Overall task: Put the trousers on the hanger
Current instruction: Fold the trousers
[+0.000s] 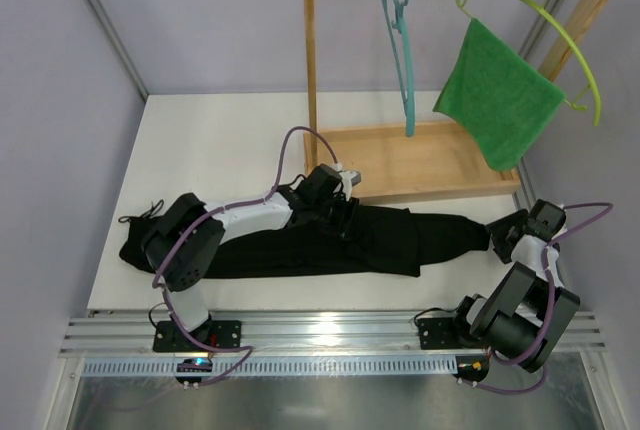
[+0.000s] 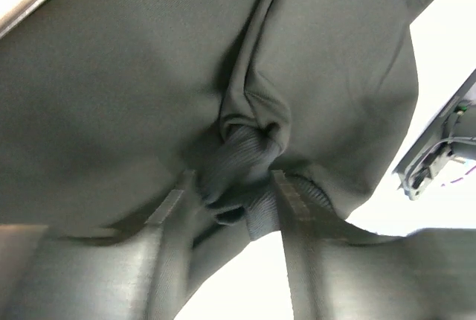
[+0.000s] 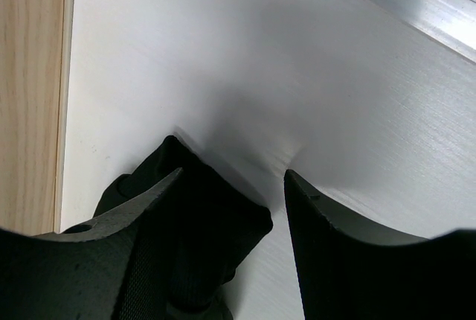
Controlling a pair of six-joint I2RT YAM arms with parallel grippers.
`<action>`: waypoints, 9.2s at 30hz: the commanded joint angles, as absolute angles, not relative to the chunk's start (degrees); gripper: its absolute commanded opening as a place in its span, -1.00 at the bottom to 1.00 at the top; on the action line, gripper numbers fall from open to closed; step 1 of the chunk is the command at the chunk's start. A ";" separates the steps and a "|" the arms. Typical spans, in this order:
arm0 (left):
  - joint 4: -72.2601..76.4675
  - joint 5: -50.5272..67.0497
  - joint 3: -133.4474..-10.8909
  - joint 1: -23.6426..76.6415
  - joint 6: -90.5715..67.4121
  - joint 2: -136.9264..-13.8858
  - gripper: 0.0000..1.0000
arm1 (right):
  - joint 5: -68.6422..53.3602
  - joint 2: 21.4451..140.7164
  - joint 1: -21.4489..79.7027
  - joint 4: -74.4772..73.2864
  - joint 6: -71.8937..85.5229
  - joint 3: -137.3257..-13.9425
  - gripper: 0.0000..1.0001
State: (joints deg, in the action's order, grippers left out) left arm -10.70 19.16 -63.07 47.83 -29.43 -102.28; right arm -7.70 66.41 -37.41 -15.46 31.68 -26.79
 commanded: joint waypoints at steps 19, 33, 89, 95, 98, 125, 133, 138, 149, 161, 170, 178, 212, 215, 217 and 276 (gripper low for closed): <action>-19.59 -5.89 -71.19 47.46 -38.41 -101.49 -0.99 | -6.68 64.78 -38.94 -13.27 30.41 -26.54 0.18; -25.31 -4.85 -69.00 47.28 -41.04 -96.70 0.00 | -5.53 63.99 -38.94 -16.43 30.15 -27.77 0.46; -16.61 9.23 -50.89 34.80 -45.79 -81.92 0.12 | 5.26 59.00 44.74 -10.52 30.14 -38.75 -0.01; -13.81 13.09 -50.54 34.89 -45.17 -80.86 0.11 | 18.32 55.64 44.74 -26.07 35.66 -44.91 0.11; -10.64 15.55 -50.01 34.89 -45.79 -80.77 0.12 | 23.20 56.86 44.82 -30.76 38.76 -44.39 0.04; -14.59 8.17 -45.97 31.82 -48.43 -81.99 0.11 | 27.02 73.48 52.56 -38.68 49.58 -57.22 -0.92; -8.53 14.58 -44.21 31.82 -48.96 -82.80 0.11 | 15.82 76.45 52.56 -22.53 48.42 -51.69 -0.92; -2.92 18.54 -42.46 31.82 -49.66 -80.60 0.11 | 16.87 79.71 52.56 -12.67 48.69 -46.85 -0.75; 6.23 25.13 -40.43 31.99 -49.92 -78.40 0.15 | 12.39 75.51 52.65 -16.06 41.66 -51.06 -0.06; 5.54 25.22 -47.46 35.51 -45.26 -84.72 0.14 | 18.19 66.44 52.65 -23.83 44.21 -46.94 0.00; -12.46 14.18 -50.62 29.63 -46.41 -79.74 0.13 | 33.55 82.33 58.43 -31.27 45.44 -61.24 0.32; -24.79 10.89 -48.44 17.06 -43.77 -74.97 0.15 | 43.94 103.59 62.75 -47.61 46.23 -76.88 0.36; -25.75 13.54 -43.95 7.21 -45.09 -68.12 0.10 | 52.03 117.50 64.16 -71.99 63.20 -90.61 0.19; -25.66 13.27 -43.86 7.21 -45.00 -68.12 0.10 | 51.24 117.69 63.90 -69.09 61.62 -90.09 0.22; -25.40 13.10 -43.77 7.21 -45.09 -68.29 0.10 | 50.98 117.69 63.72 -66.89 61.00 -89.21 0.29; 24.18 40.70 -36.56 35.68 -41.93 -86.22 0.14 | 25.76 77.26 59.94 -25.49 36.21 -53.61 -0.92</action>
